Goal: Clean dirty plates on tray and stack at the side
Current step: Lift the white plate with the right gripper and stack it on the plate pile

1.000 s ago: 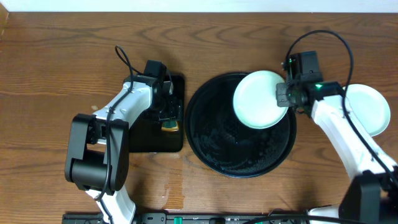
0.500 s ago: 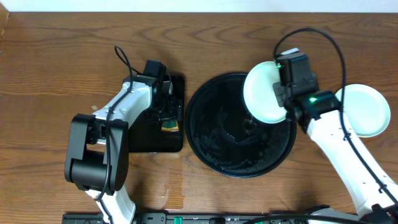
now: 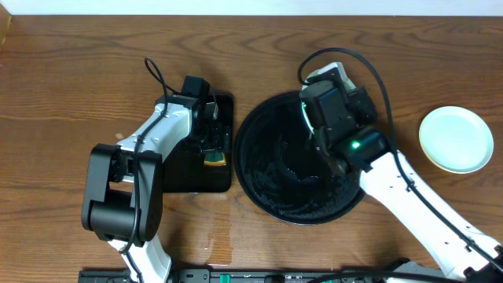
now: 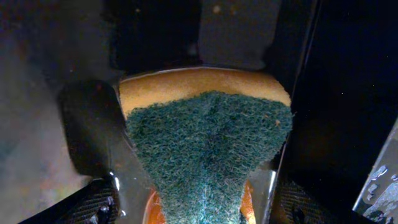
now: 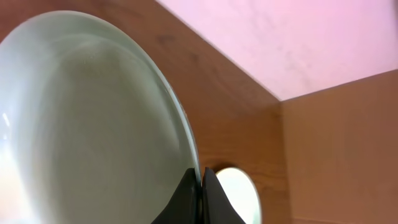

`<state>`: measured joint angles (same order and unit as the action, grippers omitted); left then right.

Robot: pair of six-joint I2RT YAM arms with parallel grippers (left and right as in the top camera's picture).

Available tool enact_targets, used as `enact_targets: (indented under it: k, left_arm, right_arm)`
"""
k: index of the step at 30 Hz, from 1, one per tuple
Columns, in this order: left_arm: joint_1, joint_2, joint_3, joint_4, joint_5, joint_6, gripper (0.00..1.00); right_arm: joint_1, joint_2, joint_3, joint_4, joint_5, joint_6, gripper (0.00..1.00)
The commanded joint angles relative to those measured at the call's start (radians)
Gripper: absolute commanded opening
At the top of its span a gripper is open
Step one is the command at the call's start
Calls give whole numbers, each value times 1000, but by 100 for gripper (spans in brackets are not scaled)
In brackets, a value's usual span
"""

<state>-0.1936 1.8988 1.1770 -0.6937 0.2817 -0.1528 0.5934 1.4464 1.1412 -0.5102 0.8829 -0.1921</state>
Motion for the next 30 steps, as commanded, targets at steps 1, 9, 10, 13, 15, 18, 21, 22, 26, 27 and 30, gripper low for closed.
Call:
enact_targets:
  k: [1,9,10,13,15,18,21,22,26,27,30]
  left_arm:
    - [3,11,-4,-5,-10,6,84]
    - [3,11,-4,-5,-10,6,83]
    - [3,11,-4,-5,-10,6,84]
    - [3,11,-4,-5,-10,6,84]
    - [3,11,-4,-5,-10,6,83]
    - [3,11,-4,-5,-10,6,84]
    - [3,11,-4,-5,-10,6,84]
    - [3,11,-4,-5,-10,6,84]
    - [3,11,-4,-5,-10,6,84]
    - [3,11,-4,-5,-10,6,84]
    - [3,11,-4,-5,-10,6,84]
  right_arm:
    - [24,-20,3,26,139,-42,1]
    - [28,-20,3,86,168,-64,1]
    - [28,-20,3,91,168,-64,1]
    - [28,-20,3,101,168,-69,1]
    - [28,-20,3,103,168,-72,1]
    - [28,-20,3,105,168,-72,1]
    - [28,-20,3,108,168,-71,1]
    - [27,-20,3,108,167,-62,1]
    - [14,-20,3,85,145,65,1]
    - [6,-20,3,71,128,101,1]
    - [-36,-19,3,16,24,213,1]
